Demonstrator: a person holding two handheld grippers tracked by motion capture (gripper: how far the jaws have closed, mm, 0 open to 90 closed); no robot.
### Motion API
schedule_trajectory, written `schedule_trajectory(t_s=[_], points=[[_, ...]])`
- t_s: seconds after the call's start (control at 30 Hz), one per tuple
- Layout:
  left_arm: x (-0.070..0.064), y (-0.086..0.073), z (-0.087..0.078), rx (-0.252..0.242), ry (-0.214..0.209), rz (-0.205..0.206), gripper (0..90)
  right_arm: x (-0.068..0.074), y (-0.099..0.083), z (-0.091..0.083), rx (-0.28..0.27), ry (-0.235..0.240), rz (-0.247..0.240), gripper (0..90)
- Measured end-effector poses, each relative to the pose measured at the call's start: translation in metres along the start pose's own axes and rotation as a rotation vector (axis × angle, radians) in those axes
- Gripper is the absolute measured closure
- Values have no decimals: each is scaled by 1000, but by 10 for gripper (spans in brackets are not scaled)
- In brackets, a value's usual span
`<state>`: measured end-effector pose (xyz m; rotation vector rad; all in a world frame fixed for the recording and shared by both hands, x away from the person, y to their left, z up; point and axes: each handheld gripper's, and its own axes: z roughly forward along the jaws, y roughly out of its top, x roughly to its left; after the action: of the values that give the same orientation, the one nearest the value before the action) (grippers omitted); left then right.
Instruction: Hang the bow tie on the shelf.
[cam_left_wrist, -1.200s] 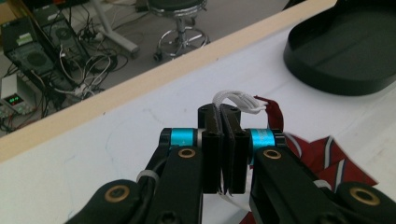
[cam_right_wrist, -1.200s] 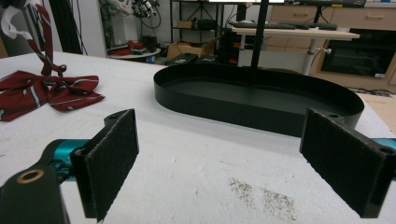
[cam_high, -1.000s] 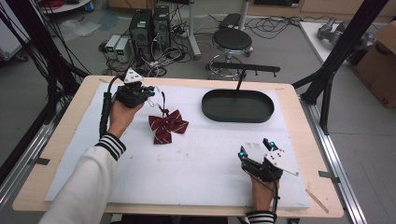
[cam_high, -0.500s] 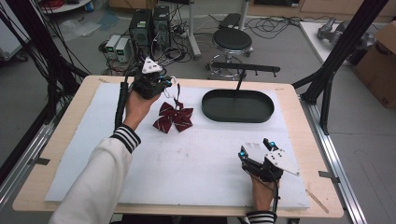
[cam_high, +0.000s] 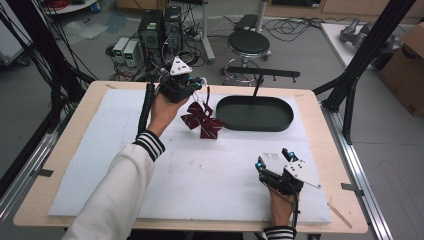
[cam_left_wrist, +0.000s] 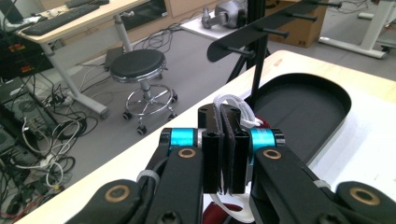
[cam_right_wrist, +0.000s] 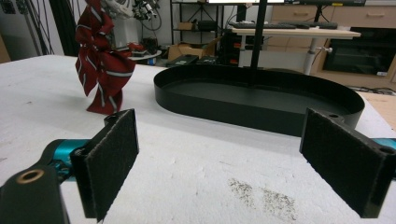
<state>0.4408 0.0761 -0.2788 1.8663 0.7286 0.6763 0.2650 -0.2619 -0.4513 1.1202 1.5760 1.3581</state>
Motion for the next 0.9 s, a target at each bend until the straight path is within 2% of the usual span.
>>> schedule_trajectory(t_s=[0.27,0.43,0.53,0.63,0.9], points=[[-10,17,18,-20,-14,4,872,0,0,0,-2,-1,1,108],[-14,28,28,-15,-13,33,872,0,0,-1,-4,-1,2,108],[-14,40,38,-21,-2,15,872,0,0,-1,-11,-4,8,108],[-16,45,45,-19,4,20,873,-2,0,-1,-11,-3,26,108],[-26,48,65,-22,-8,-12,872,-3,-1,-2,-17,2,32,107]])
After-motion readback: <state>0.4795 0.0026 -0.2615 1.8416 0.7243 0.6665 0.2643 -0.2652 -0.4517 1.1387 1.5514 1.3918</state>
